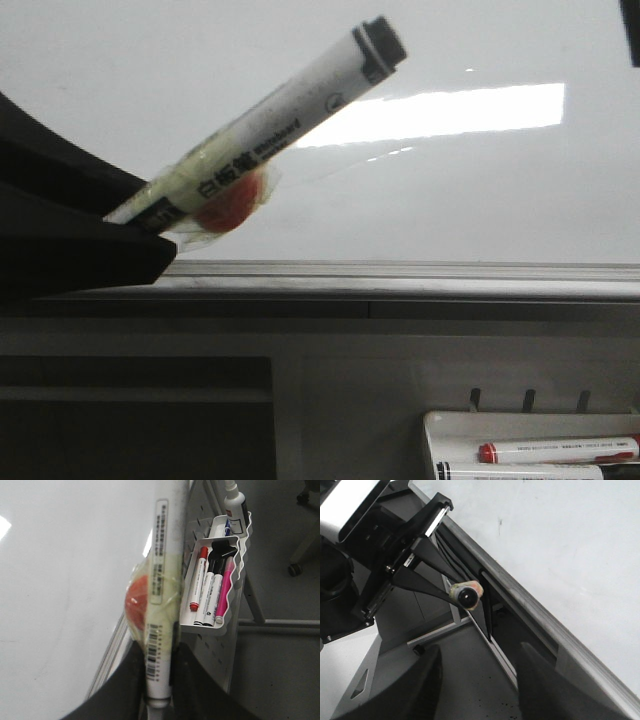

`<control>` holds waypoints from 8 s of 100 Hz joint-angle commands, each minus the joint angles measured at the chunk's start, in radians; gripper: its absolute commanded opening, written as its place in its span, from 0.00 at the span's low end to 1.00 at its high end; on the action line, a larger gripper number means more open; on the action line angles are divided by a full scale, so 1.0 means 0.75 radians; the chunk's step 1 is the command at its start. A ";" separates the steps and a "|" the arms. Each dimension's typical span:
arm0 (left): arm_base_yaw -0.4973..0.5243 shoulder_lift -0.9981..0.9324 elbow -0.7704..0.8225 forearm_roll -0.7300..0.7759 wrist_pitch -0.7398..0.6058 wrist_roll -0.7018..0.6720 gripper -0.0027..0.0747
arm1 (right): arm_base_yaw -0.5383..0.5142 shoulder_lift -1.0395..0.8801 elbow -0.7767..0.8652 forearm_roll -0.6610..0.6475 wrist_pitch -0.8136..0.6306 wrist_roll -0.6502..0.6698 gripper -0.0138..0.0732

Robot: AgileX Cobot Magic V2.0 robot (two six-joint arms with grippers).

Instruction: Write number 2 on whiteboard

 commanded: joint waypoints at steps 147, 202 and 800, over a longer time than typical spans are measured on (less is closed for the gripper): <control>-0.010 -0.024 -0.037 0.066 -0.052 -0.012 0.03 | 0.663 0.586 -0.268 -0.042 -0.590 -0.177 0.08; -0.007 -0.646 -0.040 -0.507 0.174 -0.012 0.19 | 0.663 0.480 -0.265 -0.048 -0.778 -0.148 0.08; 0.105 -0.309 0.081 -0.288 -0.189 -0.035 0.37 | 0.803 0.665 -0.636 -1.372 -0.446 1.236 0.08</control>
